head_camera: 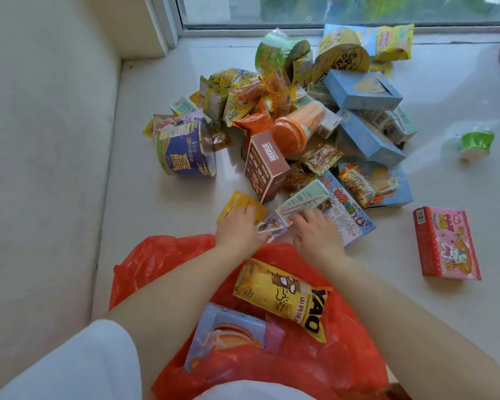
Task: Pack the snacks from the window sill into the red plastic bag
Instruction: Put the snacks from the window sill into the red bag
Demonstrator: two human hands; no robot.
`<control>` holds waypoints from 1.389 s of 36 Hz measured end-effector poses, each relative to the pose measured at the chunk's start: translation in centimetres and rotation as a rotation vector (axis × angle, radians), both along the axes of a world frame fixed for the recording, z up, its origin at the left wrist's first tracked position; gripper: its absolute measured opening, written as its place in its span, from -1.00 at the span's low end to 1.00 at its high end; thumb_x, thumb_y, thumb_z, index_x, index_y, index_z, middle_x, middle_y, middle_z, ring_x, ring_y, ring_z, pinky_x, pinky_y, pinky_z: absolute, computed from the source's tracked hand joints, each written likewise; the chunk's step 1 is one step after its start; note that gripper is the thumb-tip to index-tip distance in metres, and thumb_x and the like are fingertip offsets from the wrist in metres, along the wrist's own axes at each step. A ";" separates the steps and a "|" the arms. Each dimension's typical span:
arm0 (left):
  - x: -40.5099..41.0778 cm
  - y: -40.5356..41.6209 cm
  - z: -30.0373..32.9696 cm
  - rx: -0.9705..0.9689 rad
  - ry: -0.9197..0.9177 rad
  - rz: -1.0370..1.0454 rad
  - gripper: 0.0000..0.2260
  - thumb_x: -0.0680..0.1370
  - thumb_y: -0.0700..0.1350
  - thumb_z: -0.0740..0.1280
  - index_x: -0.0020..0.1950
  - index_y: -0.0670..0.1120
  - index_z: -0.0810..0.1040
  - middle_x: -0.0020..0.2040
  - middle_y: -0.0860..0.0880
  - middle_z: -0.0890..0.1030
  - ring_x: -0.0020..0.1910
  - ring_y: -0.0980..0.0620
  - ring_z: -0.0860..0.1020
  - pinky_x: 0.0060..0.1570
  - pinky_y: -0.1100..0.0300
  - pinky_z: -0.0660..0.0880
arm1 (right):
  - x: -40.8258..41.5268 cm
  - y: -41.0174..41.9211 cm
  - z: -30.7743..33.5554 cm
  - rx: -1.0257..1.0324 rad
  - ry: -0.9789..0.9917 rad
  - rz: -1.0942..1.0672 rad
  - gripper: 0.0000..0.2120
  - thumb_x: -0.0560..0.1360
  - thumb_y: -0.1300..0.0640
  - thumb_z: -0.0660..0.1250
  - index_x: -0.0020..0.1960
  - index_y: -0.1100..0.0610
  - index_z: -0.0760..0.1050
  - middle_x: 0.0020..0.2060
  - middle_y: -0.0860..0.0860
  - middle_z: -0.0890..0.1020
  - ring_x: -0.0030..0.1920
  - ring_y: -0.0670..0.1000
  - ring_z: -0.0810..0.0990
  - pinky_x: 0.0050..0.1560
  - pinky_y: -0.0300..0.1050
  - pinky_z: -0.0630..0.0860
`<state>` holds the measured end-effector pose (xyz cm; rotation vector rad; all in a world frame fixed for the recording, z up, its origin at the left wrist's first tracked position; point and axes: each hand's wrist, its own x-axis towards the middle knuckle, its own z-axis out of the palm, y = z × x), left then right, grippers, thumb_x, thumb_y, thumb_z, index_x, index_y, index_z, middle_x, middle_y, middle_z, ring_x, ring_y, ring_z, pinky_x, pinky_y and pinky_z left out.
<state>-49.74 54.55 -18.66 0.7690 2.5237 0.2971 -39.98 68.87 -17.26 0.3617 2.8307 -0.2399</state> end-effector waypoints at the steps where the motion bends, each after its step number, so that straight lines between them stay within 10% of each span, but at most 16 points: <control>1: 0.1 0.6 -0.3 -0.027 -0.004 -0.036 -0.38 0.47 0.23 0.31 0.42 -0.05 0.29 0.34 -0.07 0.43 0.28 -0.10 0.42 0.14 0.01 0.44 | -0.7 0.6 0.0 0.022 -0.028 0.009 -0.60 0.55 0.09 0.12 0.39 0.08 0.31 0.34 0.07 0.37 0.36 0.10 0.30 0.33 -0.01 0.23; 9: 0.6 3.5 -3.2 -0.181 -0.082 -0.075 -0.41 0.46 0.13 0.37 0.39 -0.10 0.28 0.29 -0.12 0.41 0.24 -0.13 0.41 0.09 0.00 0.44 | -4.7 3.0 -1.6 0.220 -0.220 0.157 -0.38 0.56 0.14 0.14 0.54 0.08 -0.06 0.53 0.07 0.01 0.53 0.12 -0.11 0.48 0.15 -0.18; 17: -0.1 4.0 -4.1 -0.129 -0.160 0.068 -0.49 0.41 0.13 0.39 0.26 -0.10 0.42 0.16 -0.13 0.48 0.13 -0.13 0.47 0.00 0.04 0.49 | -6.0 3.1 -2.8 0.400 -0.150 0.141 -0.65 0.36 0.09 0.42 0.13 0.11 0.52 0.09 0.07 0.55 0.17 0.14 0.47 0.27 0.08 0.26; 19: -0.6 3.5 -3.8 -0.058 -0.238 0.188 -0.53 0.40 0.15 0.38 0.20 -0.08 0.48 0.08 -0.10 0.54 0.03 -0.11 0.53 -0.12 0.11 0.50 | -5.9 3.7 -2.7 0.370 -0.115 0.033 -0.64 0.17 0.06 0.53 -0.06 0.10 0.59 -0.10 0.05 0.60 -0.02 0.13 0.55 0.05 0.04 0.33; 25: -3.0 2.0 -2.2 0.121 -0.297 0.490 -0.74 0.40 0.04 0.38 -0.01 -0.07 0.53 -0.05 -0.12 0.60 -0.05 -0.16 0.56 -0.21 0.18 0.36 | -4.5 5.1 -1.9 0.171 -0.047 -0.249 -0.43 0.38 -0.23 0.30 0.21 0.14 0.42 0.16 0.10 0.44 0.17 0.15 0.38 0.10 0.04 0.34; 30: -5.1 0.5 -2.9 -0.124 -0.200 0.530 -0.41 0.41 0.25 0.31 0.27 -0.12 0.47 0.34 -0.18 0.32 0.31 -0.24 0.31 0.23 -0.03 0.36 | -3.7 7.6 -2.3 -0.018 -0.103 -0.510 -0.26 0.31 -0.40 0.29 0.28 0.10 0.46 0.27 0.08 0.32 0.31 0.14 0.23 0.29 0.09 0.28; 43: -4.5 1.0 -3.7 -0.115 -0.385 0.727 -0.46 0.38 0.17 0.43 0.24 -0.04 0.39 0.27 -0.17 0.22 0.19 -0.26 0.38 0.19 0.06 0.37 | -3.1 8.8 -2.2 -0.278 -0.050 -0.687 -0.29 0.28 -0.34 0.39 0.30 0.02 0.42 0.40 0.03 0.10 0.42 0.17 0.12 0.39 0.11 0.19; 50: -3.8 1.9 -4.1 0.014 -0.448 0.700 -0.49 0.33 0.18 0.48 0.11 -0.04 0.39 0.12 -0.10 0.54 0.09 -0.13 0.53 0.10 0.02 0.50 | -1.8 7.1 -3.1 -0.548 -0.144 -0.822 -0.25 0.28 -0.21 0.49 0.34 0.08 0.35 0.34 0.07 0.17 0.33 0.12 0.32 0.28 0.06 0.39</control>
